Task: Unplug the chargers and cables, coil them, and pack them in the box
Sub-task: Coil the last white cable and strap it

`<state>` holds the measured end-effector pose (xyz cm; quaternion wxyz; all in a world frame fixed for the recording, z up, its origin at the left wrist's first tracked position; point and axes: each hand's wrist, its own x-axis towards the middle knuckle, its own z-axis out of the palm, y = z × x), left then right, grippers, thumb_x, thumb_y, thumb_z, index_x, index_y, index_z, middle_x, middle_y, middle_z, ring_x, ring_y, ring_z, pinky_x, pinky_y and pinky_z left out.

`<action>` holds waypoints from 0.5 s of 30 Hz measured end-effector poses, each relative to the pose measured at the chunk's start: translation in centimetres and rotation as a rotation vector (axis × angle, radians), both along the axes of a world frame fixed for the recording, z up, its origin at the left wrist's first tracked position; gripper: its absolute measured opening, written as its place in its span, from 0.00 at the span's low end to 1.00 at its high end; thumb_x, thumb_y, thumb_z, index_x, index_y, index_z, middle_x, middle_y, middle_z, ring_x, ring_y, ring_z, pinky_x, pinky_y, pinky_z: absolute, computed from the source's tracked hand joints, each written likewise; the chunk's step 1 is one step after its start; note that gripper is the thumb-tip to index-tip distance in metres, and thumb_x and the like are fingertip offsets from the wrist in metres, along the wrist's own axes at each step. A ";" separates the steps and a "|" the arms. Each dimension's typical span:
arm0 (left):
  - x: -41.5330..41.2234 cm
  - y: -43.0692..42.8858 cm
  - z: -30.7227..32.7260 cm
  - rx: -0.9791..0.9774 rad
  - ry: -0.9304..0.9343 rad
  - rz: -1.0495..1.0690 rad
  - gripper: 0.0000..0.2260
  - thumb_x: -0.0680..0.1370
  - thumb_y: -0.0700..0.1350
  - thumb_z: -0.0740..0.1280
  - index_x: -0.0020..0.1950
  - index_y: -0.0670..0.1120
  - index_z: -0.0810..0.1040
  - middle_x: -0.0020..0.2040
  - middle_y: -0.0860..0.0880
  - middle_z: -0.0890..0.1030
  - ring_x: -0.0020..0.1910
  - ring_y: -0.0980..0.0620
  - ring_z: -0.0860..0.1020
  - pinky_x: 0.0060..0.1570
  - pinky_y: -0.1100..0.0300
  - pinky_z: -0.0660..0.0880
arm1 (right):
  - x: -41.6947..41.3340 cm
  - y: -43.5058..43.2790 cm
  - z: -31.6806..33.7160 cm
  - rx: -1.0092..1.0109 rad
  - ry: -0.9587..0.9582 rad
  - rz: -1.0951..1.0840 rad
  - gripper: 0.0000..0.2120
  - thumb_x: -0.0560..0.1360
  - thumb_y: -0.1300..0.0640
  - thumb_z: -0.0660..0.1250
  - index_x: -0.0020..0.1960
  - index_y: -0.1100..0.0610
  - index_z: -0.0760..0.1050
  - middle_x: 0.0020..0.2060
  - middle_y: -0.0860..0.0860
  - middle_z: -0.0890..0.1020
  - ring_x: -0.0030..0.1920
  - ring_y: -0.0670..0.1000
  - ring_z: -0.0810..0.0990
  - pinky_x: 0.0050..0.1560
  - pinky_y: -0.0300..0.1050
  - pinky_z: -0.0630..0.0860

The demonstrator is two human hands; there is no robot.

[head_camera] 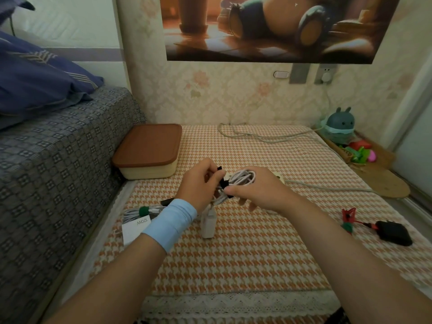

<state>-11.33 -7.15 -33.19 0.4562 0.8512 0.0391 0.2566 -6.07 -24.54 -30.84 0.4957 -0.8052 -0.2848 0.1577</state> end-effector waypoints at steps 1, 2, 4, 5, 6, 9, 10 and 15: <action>0.0 0.4 0.2 -0.004 0.010 -0.048 0.11 0.79 0.44 0.68 0.37 0.47 0.72 0.32 0.47 0.73 0.30 0.57 0.68 0.31 0.65 0.68 | 0.2 -0.1 -0.1 0.008 0.001 0.019 0.11 0.73 0.55 0.78 0.52 0.55 0.80 0.40 0.52 0.86 0.38 0.53 0.85 0.35 0.49 0.82; 0.0 0.9 0.4 -0.024 0.024 -0.103 0.10 0.78 0.43 0.69 0.37 0.47 0.74 0.33 0.44 0.75 0.31 0.56 0.70 0.33 0.63 0.70 | 0.4 -0.3 -0.2 0.023 0.015 0.044 0.11 0.73 0.59 0.78 0.53 0.57 0.80 0.40 0.53 0.85 0.37 0.54 0.85 0.35 0.49 0.81; -0.2 1.5 0.9 -0.070 0.051 -0.199 0.08 0.77 0.42 0.70 0.38 0.46 0.79 0.35 0.43 0.79 0.33 0.52 0.73 0.34 0.60 0.73 | 1.0 -0.7 -0.4 0.044 0.042 0.087 0.12 0.72 0.65 0.77 0.53 0.58 0.81 0.42 0.55 0.85 0.39 0.53 0.84 0.37 0.49 0.82; -0.3 1.6 1.0 -0.077 0.054 -0.231 0.07 0.76 0.41 0.71 0.38 0.47 0.81 0.35 0.47 0.81 0.33 0.53 0.74 0.33 0.62 0.74 | 1.2 -0.8 -0.5 0.057 0.052 0.098 0.12 0.71 0.67 0.77 0.53 0.58 0.81 0.43 0.55 0.85 0.40 0.53 0.85 0.38 0.48 0.82; -0.3 1.6 0.9 -0.076 0.050 -0.255 0.08 0.76 0.40 0.71 0.38 0.48 0.82 0.34 0.53 0.81 0.33 0.54 0.75 0.34 0.63 0.74 | 1.5 -0.8 -0.7 0.069 0.057 0.106 0.13 0.70 0.69 0.77 0.52 0.58 0.82 0.43 0.55 0.85 0.41 0.52 0.85 0.40 0.48 0.82; -0.2 1.2 0.8 -0.077 0.047 -0.271 0.08 0.74 0.39 0.73 0.38 0.51 0.83 0.34 0.57 0.82 0.33 0.58 0.78 0.36 0.67 0.74 | 1.7 -0.4 -0.9 0.087 0.048 0.124 0.15 0.68 0.73 0.77 0.46 0.56 0.82 0.43 0.53 0.84 0.44 0.51 0.84 0.44 0.47 0.82; 0.0 1.1 0.7 -0.083 0.044 -0.259 0.07 0.74 0.39 0.73 0.39 0.50 0.84 0.35 0.56 0.82 0.33 0.59 0.78 0.37 0.67 0.74 | 1.8 -0.3 -1.0 0.093 0.030 0.123 0.16 0.67 0.74 0.77 0.45 0.55 0.82 0.43 0.52 0.84 0.44 0.51 0.84 0.45 0.46 0.82; 0.3 0.7 0.7 -0.136 0.042 -0.223 0.04 0.73 0.38 0.74 0.39 0.46 0.85 0.32 0.56 0.82 0.31 0.63 0.78 0.35 0.70 0.73 | 1.7 -0.4 -1.1 0.084 -0.123 0.114 0.15 0.66 0.71 0.79 0.43 0.54 0.80 0.41 0.50 0.83 0.42 0.47 0.82 0.45 0.43 0.80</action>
